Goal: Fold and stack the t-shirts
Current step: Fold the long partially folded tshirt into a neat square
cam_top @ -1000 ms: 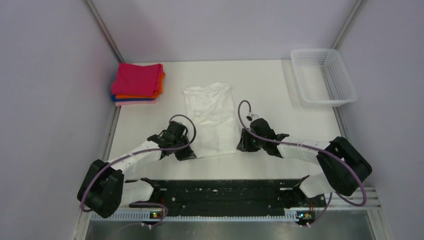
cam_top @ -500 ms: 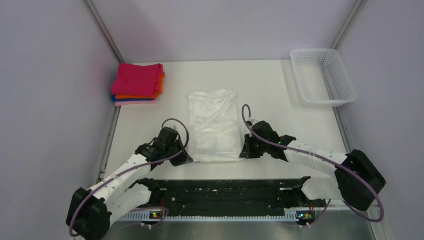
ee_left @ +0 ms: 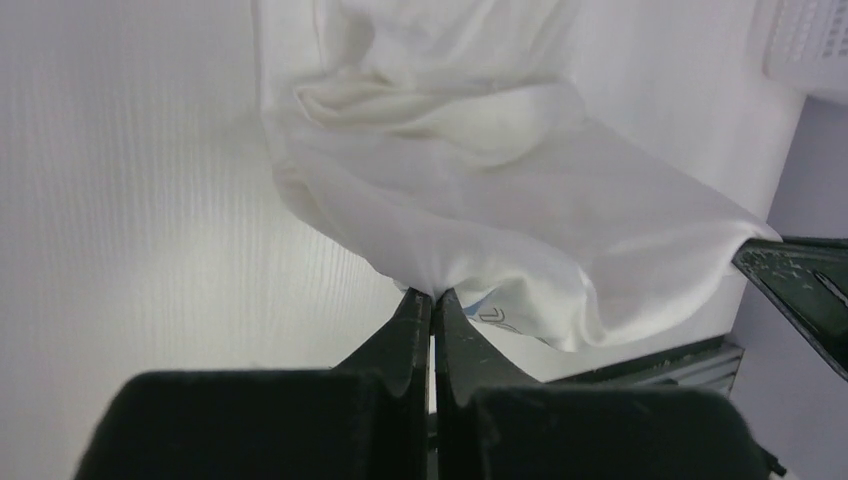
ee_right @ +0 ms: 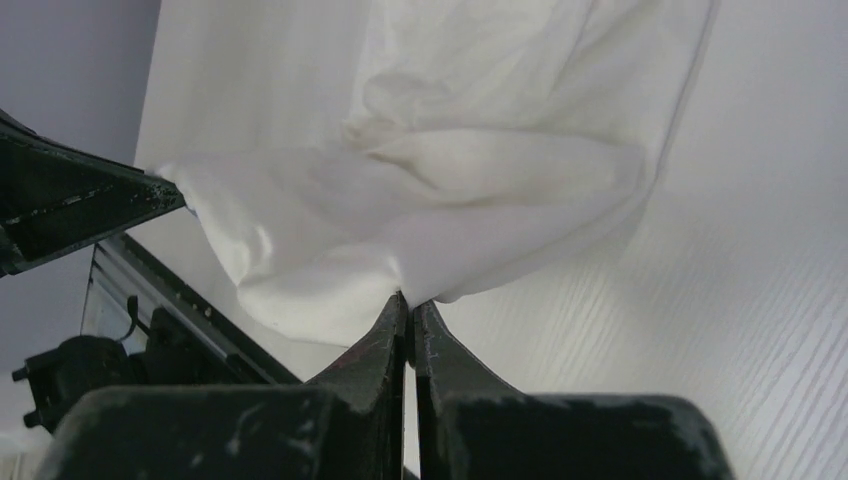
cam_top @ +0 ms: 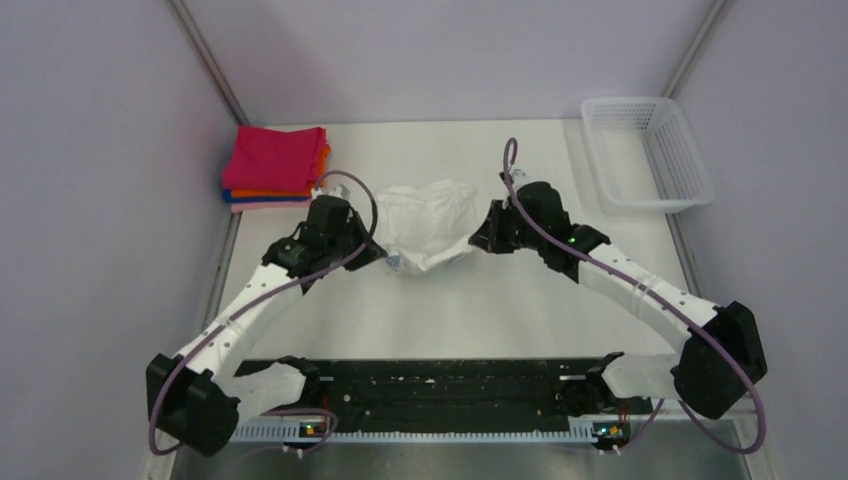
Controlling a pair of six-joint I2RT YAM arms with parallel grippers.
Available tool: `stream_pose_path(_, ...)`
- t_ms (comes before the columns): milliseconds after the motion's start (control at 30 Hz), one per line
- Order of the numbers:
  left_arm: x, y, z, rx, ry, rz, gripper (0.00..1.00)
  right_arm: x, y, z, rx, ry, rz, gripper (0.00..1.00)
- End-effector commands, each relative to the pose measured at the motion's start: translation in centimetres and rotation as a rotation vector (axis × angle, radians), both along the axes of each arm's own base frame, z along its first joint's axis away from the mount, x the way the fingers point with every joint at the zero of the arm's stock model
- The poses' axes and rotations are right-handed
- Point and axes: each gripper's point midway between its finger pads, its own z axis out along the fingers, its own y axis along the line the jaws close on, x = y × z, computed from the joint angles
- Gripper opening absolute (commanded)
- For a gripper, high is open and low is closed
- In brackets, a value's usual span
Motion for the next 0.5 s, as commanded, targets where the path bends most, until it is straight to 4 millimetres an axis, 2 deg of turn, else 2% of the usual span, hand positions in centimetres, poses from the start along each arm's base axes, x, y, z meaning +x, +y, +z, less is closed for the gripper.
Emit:
stream_pose_path(0, 6.6, 1.1, 3.3, 0.032, -0.135, 0.053, 0.0, 5.9, 0.1, 4.9, 0.086, -0.152, -0.055, 0.0)
stream_pose_path(167, 12.1, 2.2, 5.0, 0.072, -0.181, 0.086, 0.0, 10.6, -0.2, 5.2, 0.1, -0.157, -0.079, 0.0)
stream_pose_path(267, 15.0, 2.8, 5.3, 0.09, -0.191, 0.098, 0.0, 13.4, -0.3, 5.0, 0.109, -0.165, -0.108, 0.0)
stream_pose_path(467, 20.3, 2.6, 3.7, 0.115, -0.158, 0.077, 0.0, 18.2, -0.7, 2.5, 0.102, -0.119, -0.147, 0.0)
